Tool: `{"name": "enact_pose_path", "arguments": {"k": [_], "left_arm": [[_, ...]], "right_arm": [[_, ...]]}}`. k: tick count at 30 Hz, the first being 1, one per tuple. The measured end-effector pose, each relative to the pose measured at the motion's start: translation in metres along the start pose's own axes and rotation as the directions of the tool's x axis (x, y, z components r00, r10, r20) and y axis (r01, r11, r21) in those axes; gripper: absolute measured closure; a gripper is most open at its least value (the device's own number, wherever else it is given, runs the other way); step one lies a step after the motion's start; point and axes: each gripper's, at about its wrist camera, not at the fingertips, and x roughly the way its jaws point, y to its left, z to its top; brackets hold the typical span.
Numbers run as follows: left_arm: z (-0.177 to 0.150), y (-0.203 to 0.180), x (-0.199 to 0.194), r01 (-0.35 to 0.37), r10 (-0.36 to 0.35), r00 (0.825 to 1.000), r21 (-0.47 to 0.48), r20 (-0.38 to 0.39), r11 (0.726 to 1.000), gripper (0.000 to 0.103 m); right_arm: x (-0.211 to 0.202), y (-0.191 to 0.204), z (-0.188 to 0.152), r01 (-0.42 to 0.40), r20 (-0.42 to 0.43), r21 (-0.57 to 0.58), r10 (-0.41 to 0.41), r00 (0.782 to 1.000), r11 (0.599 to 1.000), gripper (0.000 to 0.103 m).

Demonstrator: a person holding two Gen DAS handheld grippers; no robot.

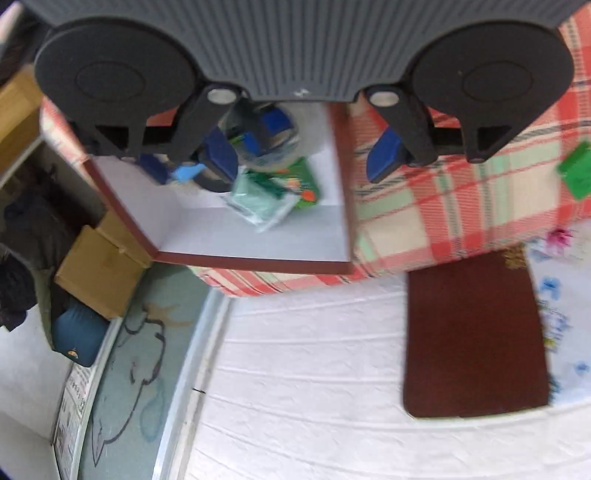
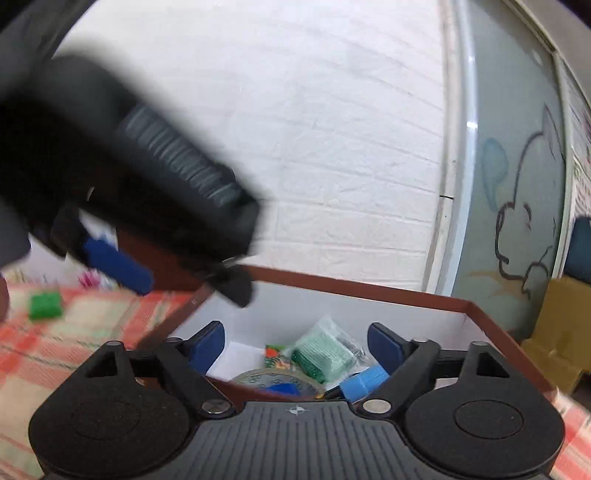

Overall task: Organize objects
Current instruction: 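Open the right gripper to drop the packet and withdraw, then grasp the remaining green card box with the right gripper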

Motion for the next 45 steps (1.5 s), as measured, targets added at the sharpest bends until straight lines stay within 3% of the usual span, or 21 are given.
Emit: {"name": "enact_pose_path", "arguments": {"k": [2,5,8,9,12,13,16,17,18,19,20,23,34,36,37,38,41,45], "left_arm": [[-0.013,0.011,-0.011,-0.044,0.043,0.999,0.001,0.027,0.999,0.021],[-0.029,0.041,-0.022,-0.116,0.116,0.993,-0.042,0.015,0.992,0.021],[-0.05,0.087,-0.034,-0.207,0.207,0.978,-0.122,-0.013,0.971,0.021],[-0.058,0.104,-0.037,-0.25,0.248,0.968,-0.148,-0.032,0.957,0.021],[-0.084,0.159,-0.047,-0.403,0.393,0.915,-0.192,-0.09,0.895,0.021],[-0.094,0.179,-0.052,-0.445,0.432,0.895,-0.208,-0.109,0.871,0.021],[-0.121,0.236,-0.066,-0.558,0.534,0.83,-0.257,-0.163,0.789,0.021],[-0.13,0.253,-0.069,-0.581,0.552,0.814,-0.283,-0.182,0.763,0.021],[-0.14,0.269,-0.072,-0.593,0.56,0.805,-0.312,-0.195,0.743,0.016],[-0.15,0.279,-0.079,-0.587,0.571,0.806,-0.331,-0.156,0.738,0.01],[-0.158,0.283,-0.083,-0.595,0.59,0.797,-0.328,-0.124,0.734,0.008],[-0.162,0.281,-0.083,-0.588,0.597,0.798,-0.325,-0.082,0.741,0.005],[-0.163,0.284,-0.079,-0.554,0.579,0.814,-0.354,-0.041,0.754,0.003],[-0.163,0.285,-0.079,-0.549,0.575,0.817,-0.359,-0.038,0.755,0.003],[-0.163,0.285,-0.079,-0.548,0.575,0.817,-0.36,-0.038,0.755,0.003],[-0.163,0.285,-0.079,-0.548,0.575,0.817,-0.36,-0.038,0.755,0.003],[-0.163,0.284,-0.078,-0.553,0.577,0.815,-0.354,-0.042,0.755,0.002],[-0.162,0.283,-0.076,-0.562,0.582,0.811,-0.341,-0.05,0.754,0.002]], "right_arm": [[-0.015,0.011,-0.004,-0.014,0.065,-0.005,0.015,0.998,1.0,0.018],[-0.041,0.027,-0.011,-0.097,0.142,-0.041,0.102,0.985,0.994,0.018],[-0.054,0.054,-0.014,-0.197,0.139,-0.123,0.214,0.967,0.973,0.019],[-0.036,0.09,-0.009,-0.233,0.112,-0.147,0.251,0.962,0.961,0.019],[-0.015,0.123,-0.008,-0.38,-0.019,-0.167,0.382,0.924,0.91,0.02],[-0.014,0.114,-0.005,-0.423,-0.071,-0.16,0.418,0.906,0.892,0.022],[0.006,0.163,-0.011,-0.491,-0.197,-0.142,0.462,0.865,0.859,0.022],[-0.021,0.168,-0.025,-0.503,-0.231,-0.133,0.467,0.854,0.854,0.022],[-0.01,0.176,-0.026,-0.513,-0.266,-0.122,0.47,0.842,0.85,0.022],[-0.004,0.19,-0.033,-0.516,-0.301,-0.111,0.466,0.832,0.85,0.022],[0.005,0.199,-0.033,-0.514,-0.329,-0.105,0.458,0.826,0.851,0.022],[0.036,0.222,-0.029,-0.521,-0.364,-0.104,0.455,0.813,0.847,0.022],[0.125,0.325,-0.002,-0.517,-0.31,-0.181,0.45,0.837,0.837,0.021],[0.138,0.329,0.0,-0.53,-0.328,-0.153,0.463,0.824,0.834,0.023],[0.142,0.327,0.0,-0.541,-0.337,-0.127,0.477,0.811,0.831,0.029],[0.142,0.323,0.0,-0.548,-0.334,-0.111,0.488,0.806,0.829,0.042],[0.127,0.314,-0.006,-0.54,-0.335,-0.12,0.478,0.812,0.833,0.045],[0.082,0.285,-0.018,-0.56,-0.352,-0.106,0.496,0.794,0.822,0.044]]}}
